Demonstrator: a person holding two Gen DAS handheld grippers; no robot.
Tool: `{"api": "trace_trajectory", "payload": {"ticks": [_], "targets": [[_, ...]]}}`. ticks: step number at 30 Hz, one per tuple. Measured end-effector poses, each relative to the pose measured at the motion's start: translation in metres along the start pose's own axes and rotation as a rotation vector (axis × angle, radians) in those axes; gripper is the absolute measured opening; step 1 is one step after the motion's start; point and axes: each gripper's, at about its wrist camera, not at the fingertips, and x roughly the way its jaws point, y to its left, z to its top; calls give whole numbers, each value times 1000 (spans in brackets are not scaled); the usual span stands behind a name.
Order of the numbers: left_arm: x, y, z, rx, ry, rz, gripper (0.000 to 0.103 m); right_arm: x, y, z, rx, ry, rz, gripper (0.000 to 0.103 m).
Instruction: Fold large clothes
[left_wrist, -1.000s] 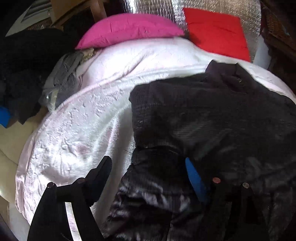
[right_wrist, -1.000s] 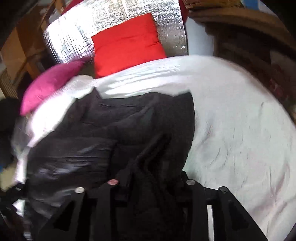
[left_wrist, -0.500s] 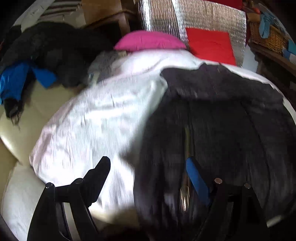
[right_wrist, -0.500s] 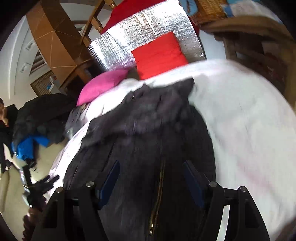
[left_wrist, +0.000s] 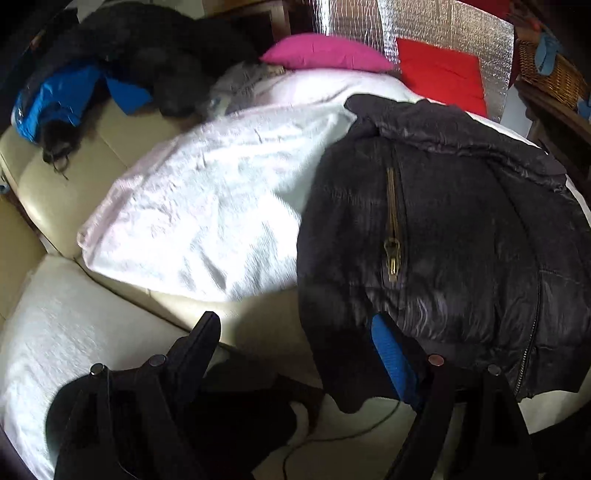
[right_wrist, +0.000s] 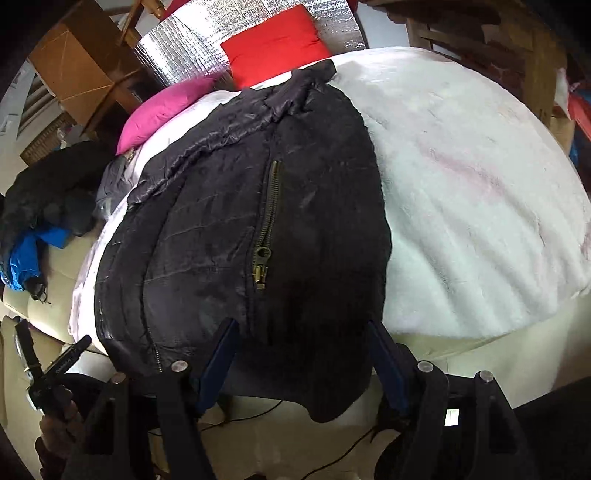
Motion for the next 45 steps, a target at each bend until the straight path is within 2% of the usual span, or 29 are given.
{"api": "trace_trajectory", "payload": {"ticks": [15,45], "targets": [[-22,1,9,22,-68,-9,84,-8,2,-4,-12,-10,-11,74],[-27,-3,11,33,-81,-4,84,-15,-1,-5,-9,-25,-4,74]]}}
